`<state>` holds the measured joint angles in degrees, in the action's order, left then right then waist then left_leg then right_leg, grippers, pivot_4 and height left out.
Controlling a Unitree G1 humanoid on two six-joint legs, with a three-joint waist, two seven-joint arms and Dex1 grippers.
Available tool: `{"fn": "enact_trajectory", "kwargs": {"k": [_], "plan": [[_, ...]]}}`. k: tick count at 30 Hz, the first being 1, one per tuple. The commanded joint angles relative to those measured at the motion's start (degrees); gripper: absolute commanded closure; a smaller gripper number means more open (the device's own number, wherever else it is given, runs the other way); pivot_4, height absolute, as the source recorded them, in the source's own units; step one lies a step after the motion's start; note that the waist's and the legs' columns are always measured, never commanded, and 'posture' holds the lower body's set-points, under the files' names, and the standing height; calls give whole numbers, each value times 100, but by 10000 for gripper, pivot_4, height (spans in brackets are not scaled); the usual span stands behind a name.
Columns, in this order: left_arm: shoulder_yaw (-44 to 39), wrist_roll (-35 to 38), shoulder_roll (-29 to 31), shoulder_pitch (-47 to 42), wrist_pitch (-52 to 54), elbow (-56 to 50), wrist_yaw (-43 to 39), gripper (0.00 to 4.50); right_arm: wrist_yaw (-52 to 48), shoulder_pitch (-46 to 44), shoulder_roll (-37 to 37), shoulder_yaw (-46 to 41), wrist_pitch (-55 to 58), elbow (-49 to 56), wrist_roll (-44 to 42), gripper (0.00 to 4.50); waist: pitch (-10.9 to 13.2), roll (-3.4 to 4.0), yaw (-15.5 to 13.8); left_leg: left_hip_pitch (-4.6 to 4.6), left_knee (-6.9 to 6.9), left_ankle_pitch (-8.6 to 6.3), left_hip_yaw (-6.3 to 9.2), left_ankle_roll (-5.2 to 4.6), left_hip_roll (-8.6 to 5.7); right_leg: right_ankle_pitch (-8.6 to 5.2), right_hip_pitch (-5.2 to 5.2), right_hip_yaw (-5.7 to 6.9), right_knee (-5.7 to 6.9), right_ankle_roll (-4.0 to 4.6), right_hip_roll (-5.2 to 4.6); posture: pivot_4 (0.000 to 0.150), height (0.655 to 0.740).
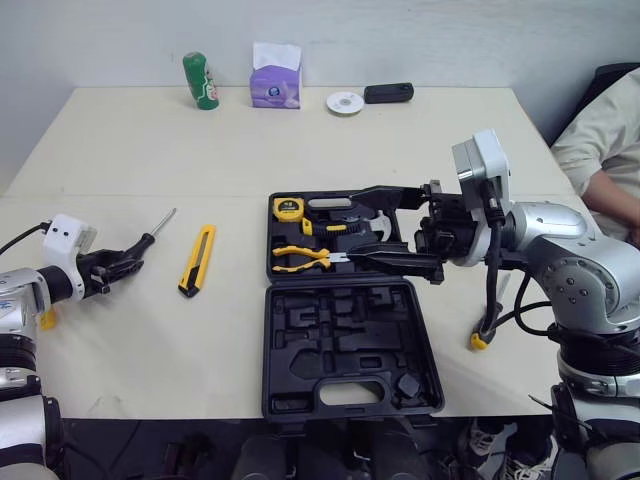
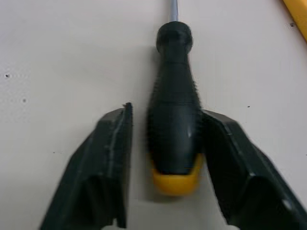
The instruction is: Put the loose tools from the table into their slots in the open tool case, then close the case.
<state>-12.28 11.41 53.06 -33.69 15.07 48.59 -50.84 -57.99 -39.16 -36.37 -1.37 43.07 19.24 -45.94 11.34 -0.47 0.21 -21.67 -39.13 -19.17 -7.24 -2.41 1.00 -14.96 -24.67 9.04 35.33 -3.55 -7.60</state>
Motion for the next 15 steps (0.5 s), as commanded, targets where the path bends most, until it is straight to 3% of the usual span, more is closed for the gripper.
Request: {"fn": "enact_trajectory", "kwargs": {"k": [1, 7, 11, 15], "plan": [[-385, 350, 9, 71, 229, -282, -53, 34480, -25, 103, -148, -103, -172, 276, 58, 0, 0, -1, -1, 0, 0, 0, 0, 0, 0, 0, -1, 1, 1, 0, 0, 1500, 7278], [-568, 731, 141, 789, 1103, -2281, -102, 34480, -109, 192, -371, -190, -194, 263, 121, 0, 4, -10, 16, 0, -1, 0, -1, -1, 0, 0, -1, 0, 1, 0, -3, 1500, 7278], [-246, 1732, 312, 322, 2882, -4414, -576, 34480, -303, 598, -849, -457, -77, 341, 29, 0, 9, -33, -88, -6, -1, 2, 21, 3, 0, 0, 3, 6, -2, 0, -4, 1500, 7278], [599, 2057, 255, -207, 3605, -5674, -846, 34480, -199, 1169, -1121, -565, -374, 409, 441, 0, 9, -31, -135, -6, -2, 0, 20, 1, -8, 4, 15, 3, -20, -7, -5, 1500, 7278]]}}
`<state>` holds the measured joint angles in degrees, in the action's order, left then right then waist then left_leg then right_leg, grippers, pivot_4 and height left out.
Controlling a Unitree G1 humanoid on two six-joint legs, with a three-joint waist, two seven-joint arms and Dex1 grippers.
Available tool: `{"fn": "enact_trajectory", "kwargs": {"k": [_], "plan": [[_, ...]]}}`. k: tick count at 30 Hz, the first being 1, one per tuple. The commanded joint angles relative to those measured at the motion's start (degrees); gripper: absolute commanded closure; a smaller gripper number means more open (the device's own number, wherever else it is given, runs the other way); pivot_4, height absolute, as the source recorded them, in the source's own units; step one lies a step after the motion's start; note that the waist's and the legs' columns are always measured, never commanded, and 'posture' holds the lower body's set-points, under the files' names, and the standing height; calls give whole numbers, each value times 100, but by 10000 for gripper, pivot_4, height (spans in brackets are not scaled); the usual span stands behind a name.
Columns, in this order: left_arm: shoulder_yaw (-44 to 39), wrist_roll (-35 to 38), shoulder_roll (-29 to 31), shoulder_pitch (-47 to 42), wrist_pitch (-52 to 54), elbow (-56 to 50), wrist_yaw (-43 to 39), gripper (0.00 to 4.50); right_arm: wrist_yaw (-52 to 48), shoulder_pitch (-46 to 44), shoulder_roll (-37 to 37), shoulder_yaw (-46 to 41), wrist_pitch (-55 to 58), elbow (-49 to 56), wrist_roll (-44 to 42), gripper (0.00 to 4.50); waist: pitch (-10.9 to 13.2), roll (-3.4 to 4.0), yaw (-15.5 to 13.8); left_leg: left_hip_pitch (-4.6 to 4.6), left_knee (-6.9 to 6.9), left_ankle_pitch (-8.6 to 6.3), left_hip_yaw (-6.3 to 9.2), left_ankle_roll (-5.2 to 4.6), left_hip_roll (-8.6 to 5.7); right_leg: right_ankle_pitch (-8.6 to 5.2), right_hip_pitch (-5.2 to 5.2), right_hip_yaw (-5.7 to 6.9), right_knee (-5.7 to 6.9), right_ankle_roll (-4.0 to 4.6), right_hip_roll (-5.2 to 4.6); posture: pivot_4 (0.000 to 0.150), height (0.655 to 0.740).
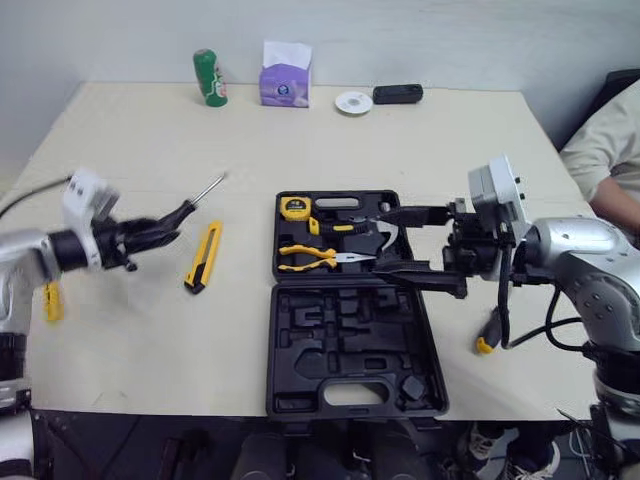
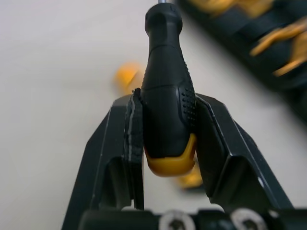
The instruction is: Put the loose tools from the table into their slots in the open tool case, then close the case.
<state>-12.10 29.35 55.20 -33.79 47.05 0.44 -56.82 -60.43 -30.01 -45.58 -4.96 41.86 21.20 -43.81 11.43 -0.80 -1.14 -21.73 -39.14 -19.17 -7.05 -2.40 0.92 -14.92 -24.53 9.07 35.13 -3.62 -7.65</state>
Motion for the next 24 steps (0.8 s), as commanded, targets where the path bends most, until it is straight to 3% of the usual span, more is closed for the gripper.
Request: {"fn": "enact_trajectory", "kwargs": {"k": [1, 3, 10, 17, 24], "plan": [[774, 261, 40, -283, 482, -1043, -292, 34480, 59, 372, -249, -222, -313, 232, 306, 0, 0, 2, -3, 3, 0, 0, -6, 0, -1, 0, 1, -2, 1, 0, 3, 1500, 7278], [1345, 202, 103, -572, 757, -1274, -480, 34480, 32, 699, -373, -312, -364, 337, 349, 0, 1, 3, 10, 4, 1, 2, -11, 0, 0, 0, 0, -4, 0, -1, 12, 1500, 7278], [3174, -366, -565, -1912, 953, -1287, -802, 34480, 234, 1896, -570, -578, -495, 740, 576, 0, 2, 2, -10, 8, 2, 24, -21, 9, 7, 0, -2, -14, 3, 0, 31, 1500, 7278], [4200, -941, -864, -2196, 1131, -1090, -794, 34480, 596, 2584, -513, -859, -475, 1142, 554, 0, 3, 2, -31, 8, 0, 27, -16, 6, 8, -1, -2, -11, 5, 1, 31, 1500, 7278], [4555, -1443, -1027, -2206, 723, -829, -901, 34480, 859, 2936, -467, -1039, -436, 1368, 458, 0, 3, 1, -33, 3, -2, 28, -8, 2, 5, -1, 0, -6, 2, 0, 24, 1500, 7278]]}}
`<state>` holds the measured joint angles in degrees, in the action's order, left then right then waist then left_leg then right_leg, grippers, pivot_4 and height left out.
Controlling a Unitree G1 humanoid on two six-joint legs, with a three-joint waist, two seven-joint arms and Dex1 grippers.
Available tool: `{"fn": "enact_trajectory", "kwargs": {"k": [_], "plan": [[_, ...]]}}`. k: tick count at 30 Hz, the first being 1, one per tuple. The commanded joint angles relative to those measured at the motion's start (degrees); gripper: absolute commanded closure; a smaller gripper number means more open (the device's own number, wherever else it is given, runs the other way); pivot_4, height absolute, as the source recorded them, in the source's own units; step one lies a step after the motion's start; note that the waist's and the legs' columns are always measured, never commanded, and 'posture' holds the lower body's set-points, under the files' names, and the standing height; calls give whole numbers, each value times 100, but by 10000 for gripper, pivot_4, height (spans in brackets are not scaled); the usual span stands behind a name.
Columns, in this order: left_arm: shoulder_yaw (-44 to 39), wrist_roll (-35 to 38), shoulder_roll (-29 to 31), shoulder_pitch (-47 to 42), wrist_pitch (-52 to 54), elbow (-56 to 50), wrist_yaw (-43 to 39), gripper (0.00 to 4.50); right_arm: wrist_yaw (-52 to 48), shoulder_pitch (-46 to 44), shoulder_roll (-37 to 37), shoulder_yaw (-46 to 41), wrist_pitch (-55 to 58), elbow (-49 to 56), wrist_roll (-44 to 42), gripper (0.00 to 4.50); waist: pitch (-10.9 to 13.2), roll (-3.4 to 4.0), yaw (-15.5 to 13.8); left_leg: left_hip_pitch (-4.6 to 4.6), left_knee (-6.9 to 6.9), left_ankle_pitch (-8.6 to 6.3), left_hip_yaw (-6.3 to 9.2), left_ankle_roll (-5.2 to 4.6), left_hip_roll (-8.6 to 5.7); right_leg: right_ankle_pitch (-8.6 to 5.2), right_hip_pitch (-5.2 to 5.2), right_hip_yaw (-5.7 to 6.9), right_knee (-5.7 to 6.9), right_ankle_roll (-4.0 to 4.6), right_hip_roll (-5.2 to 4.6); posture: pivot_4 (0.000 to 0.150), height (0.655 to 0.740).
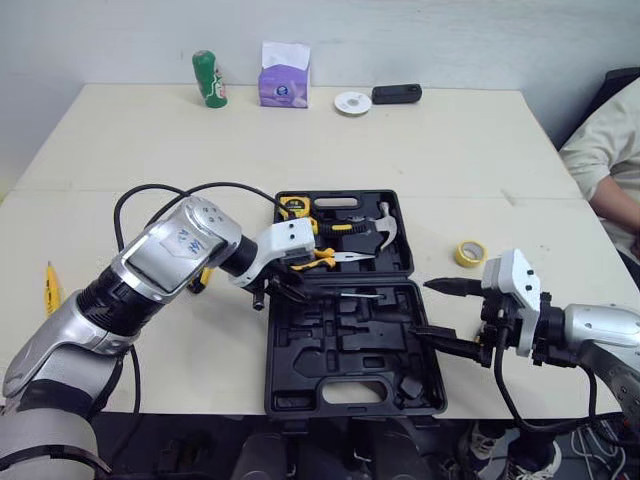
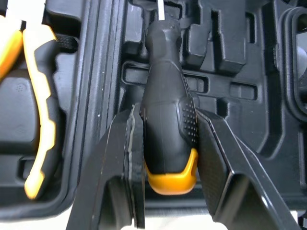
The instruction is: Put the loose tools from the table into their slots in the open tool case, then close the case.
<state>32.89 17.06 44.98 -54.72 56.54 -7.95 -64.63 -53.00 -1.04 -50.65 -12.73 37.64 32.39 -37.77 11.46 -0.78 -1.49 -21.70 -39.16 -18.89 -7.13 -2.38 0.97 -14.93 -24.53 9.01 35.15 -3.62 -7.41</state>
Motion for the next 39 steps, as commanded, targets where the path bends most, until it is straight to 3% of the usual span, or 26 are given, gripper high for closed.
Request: {"fn": "enact_trajectory", "kwargs": {"k": [1, 11, 13, 19, 23, 26, 32, 34, 39], "plan": [[95, -272, -20, -124, -250, 52, -133, 34480, 154, 53, 52, -274, -1, 265, -160, 0, 0, 0, 2, 0, 0, 0, 0, 0, 0, 0, 0, 0, 0, 0, 0, 1500, 7278], [92, -595, -294, 12, -287, 23, -43, 34480, 357, 46, 39, -382, 56, 231, -272, 0, 0, 0, -15, 0, -3, 2, 7, -5, -5, 0, 6, 5, 0, -1, -4, 1500, 7278], [43, -521, -165, 9, -267, -113, -227, 24206, 364, 78, 20, -401, 55, 246, -308, 0, 0, 0, -14, 0, -3, 2, 8, -7, -7, 1, 8, 6, 0, -2, -4, 1500, 7278], [-755, 17, 49, 201, -521, -333, -611, 640, 395, 230, 39, -371, 9, 347, -326, 0, 0, 0, 4, 0, -5, 3, 9, -7, -5, 1, 7, 6, 3, -2, -4, 1500, 7278], [-1718, 390, -403, 925, -1729, 156, -498, 640, 395, 189, 36, -300, -22, 333, -296, 0, -1, 1, 6, 6, -5, 4, 7, -7, -2, 0, 8, 2, 7, -1, -9, 1500, 7278], [-2177, 606, -821, 1375, -2525, 599, -593, 9301, 350, 115, 13, -209, -67, 261, -230, 0, -1, 0, 1, 7, -10, 4, 8, -7, -5, 0, 12, 4, 12, -1, -10, 1500, 7278], [-2185, 346, -1266, 1756, -3505, 1398, -650, 37240, 248, -83, -34, -116, -113, 147, -173, 0, -1, 0, 0, 7, -12, 4, 7, -8, -7, 1, 12, 5, 14, -1, -10, 1500, 7278], [-2139, 215, -1386, 1812, -3667, 1581, -547, 43997, 217, -123, -49, -120, -103, 131, -172, 0, -1, 0, -1, 7, -12, 4, 7, -8, -7, 1, 12, 5, 15, -2, -10, 1500, 7278], [-2014, -57, -1526, 1923, -3737, 1739, -397, 43997, 200, -122, -31, -103, -103, 147, -140, 0, -1, 0, 0, 7, -12, 3, 8, -9, -7, 1, 12, 5, 14, -2, -10, 1500, 7278]]}}
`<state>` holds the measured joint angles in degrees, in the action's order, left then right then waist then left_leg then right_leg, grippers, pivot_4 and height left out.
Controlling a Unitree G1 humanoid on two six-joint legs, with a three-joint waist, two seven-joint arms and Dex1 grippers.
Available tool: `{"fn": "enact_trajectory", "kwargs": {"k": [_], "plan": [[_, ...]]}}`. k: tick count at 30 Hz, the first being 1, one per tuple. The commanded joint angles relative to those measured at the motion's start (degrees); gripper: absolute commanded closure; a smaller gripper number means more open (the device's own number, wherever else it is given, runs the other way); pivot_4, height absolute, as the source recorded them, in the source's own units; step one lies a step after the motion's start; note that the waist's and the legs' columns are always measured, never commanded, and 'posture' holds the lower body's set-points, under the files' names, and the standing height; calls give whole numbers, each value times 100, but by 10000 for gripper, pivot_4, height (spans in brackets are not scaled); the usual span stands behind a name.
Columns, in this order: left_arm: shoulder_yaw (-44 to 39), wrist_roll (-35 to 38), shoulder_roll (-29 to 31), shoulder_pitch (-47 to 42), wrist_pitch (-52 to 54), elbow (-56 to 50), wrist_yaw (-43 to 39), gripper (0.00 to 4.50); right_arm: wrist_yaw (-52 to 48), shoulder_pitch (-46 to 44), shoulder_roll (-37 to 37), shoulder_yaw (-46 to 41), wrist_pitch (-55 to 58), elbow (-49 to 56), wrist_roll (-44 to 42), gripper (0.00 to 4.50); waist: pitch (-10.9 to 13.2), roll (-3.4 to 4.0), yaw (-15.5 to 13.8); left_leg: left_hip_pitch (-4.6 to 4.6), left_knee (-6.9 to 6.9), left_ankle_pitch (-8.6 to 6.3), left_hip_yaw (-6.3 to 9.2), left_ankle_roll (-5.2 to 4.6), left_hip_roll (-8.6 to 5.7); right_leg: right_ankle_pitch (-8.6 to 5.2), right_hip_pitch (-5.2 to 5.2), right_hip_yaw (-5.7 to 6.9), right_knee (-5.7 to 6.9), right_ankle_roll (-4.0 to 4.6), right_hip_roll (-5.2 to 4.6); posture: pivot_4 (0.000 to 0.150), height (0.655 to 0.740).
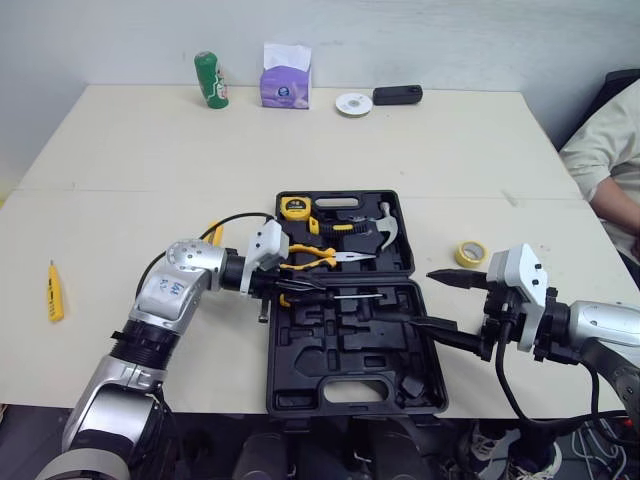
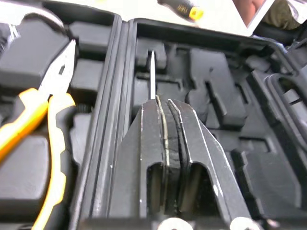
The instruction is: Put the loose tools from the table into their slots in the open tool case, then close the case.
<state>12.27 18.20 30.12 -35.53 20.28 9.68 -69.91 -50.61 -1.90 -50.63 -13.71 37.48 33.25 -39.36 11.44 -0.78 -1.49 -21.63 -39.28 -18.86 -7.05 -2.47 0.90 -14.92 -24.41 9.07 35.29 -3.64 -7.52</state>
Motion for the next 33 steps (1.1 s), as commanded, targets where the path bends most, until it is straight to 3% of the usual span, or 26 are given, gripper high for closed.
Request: {"fn": "enact_trajectory", "kwargs": {"k": [1, 6, 14, 24, 33], "plan": [[76, -247, -64, 9, -126, 17, 191, 43997, -37, -32, -27, 2, -91, 63, 26, 0, 0, 0, 1, 0, 0, 0, 0, 0, 0, 0, 0, 0, 0, 0, 0, 1500, 7278], [502, -670, 135, 184, -136, -48, -7, 43997, 56, -69, 0, 89, -70, -18, 163, 0, -3, 0, 6, 7, 0, 0, 0, 0, 0, 0, 4, -2, 1, 0, -2, 1500, 7278], [1051, -1500, 474, 349, 99, -82, 350, 43997, 267, -193, 95, 178, -85, -95, 318, 0, -56, 28, 29, 59, 9, -11, 3, 1, 11, -1, 56, 0, -38, 2, -1, 1500, 7278], [949, -1430, 384, 480, 567, -107, 761, 43997, 157, -23, 53, 271, -271, -182, 646, 0, -166, 56, 27, 114, 15, -43, 5, 4, 22, -7, 103, -4, -54, 9, 1, 1500, 7278], [1142, -1668, 478, 528, 526, -22, 877, 43997, -223, -663, 44, 641, -385, -665, 743, 0, -191, 81, 16, 128, 17, -47, 4, 5, 24, -9, 110, -8, -53, 13, 0, 1500, 7278]]}}
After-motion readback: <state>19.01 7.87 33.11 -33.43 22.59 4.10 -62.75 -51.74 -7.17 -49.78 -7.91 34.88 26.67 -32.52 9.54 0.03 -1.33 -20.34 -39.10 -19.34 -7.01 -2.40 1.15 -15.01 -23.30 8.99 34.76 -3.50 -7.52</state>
